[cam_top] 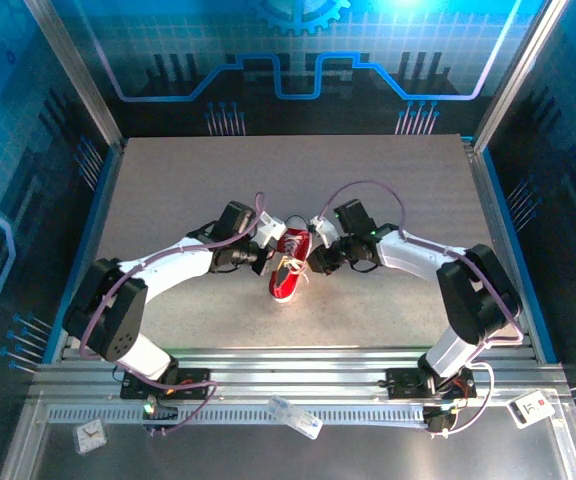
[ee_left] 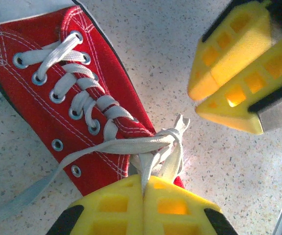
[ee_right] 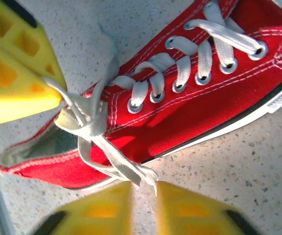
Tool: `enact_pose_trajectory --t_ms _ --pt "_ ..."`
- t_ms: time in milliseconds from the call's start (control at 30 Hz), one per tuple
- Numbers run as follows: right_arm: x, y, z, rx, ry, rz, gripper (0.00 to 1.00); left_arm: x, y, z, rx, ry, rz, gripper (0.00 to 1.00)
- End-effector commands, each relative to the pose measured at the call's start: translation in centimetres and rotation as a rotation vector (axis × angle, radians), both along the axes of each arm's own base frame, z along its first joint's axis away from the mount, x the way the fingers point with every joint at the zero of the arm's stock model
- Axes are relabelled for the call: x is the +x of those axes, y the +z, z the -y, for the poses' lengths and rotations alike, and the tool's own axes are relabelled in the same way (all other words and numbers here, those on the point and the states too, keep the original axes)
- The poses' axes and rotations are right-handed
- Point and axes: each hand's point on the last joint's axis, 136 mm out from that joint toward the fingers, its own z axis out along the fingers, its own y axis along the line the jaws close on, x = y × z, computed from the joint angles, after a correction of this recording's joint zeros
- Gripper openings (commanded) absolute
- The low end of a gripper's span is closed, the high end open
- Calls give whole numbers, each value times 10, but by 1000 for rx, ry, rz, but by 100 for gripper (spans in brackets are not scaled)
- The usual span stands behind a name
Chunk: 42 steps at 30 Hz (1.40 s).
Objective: Tie the shoes
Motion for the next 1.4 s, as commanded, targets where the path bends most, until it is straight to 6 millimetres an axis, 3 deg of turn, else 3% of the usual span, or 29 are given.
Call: enact_pose_trajectory --t_ms 0,67,167,367,467,633,767,1000,1367 --pt "-6 1 4 25 -15 -18 36 1 15 4 -39 -18 8 1" --pt "-7 -2 2 29 -11 -23 45 0 14 4 -40 -19 3 1" --pt "-7 -8 -2 34 -1 -43 51 1 13 5 -42 -20 2 1" --pt "1 -15 -18 61 24 -64 51 0 11 5 -42 -21 -3 1" --pt "2 -17 -25 65 38 -70 46 0 11 5 -40 -19 -4 1" --pt "3 -12 -23 59 31 -45 14 0 13 2 -42 -12 -3 1" --pt "2 -1 -16 55 20 -3 0 2 15 -1 -54 -2 -4 0" --pt "3 11 -5 33 -6 39 0 6 19 -5 -74 13 -8 0" --pt "4 3 12 -50 -55 29 0 8 8 -21 -85 63 -59 0"
